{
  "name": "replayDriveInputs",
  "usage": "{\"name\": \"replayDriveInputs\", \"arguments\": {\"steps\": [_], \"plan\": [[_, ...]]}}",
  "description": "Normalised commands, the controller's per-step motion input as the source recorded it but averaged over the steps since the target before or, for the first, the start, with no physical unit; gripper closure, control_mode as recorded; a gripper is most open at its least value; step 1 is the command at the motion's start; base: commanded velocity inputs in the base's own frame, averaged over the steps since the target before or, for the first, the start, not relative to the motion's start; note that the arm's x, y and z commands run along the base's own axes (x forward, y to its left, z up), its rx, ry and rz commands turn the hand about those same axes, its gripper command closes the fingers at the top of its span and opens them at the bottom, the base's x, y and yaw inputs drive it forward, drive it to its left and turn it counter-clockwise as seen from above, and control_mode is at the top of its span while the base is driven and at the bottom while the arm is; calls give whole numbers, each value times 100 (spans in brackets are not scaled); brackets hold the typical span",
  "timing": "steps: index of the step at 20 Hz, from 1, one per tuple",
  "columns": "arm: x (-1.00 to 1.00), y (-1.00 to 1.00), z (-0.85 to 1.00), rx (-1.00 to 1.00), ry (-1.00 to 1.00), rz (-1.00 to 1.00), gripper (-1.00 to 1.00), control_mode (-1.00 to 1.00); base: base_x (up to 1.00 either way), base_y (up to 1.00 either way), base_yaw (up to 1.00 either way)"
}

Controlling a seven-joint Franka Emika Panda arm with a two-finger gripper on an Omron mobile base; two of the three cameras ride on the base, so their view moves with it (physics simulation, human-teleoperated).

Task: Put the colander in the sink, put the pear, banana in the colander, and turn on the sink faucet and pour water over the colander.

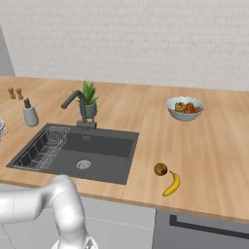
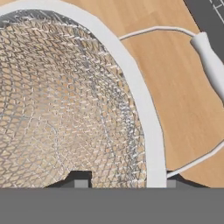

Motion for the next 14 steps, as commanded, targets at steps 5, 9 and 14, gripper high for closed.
{"name": "replayDriveInputs", "arguments": {"steps": [5,9,14], "plan": [[0,-2,-63,1,-6,-5,100,-100,0,0,0],[-12,-9,-14,18,-36,-19,100,-100,0,0,0],[-33,-21,2,35,-42,-31,100,-100,0,0,0]]}}
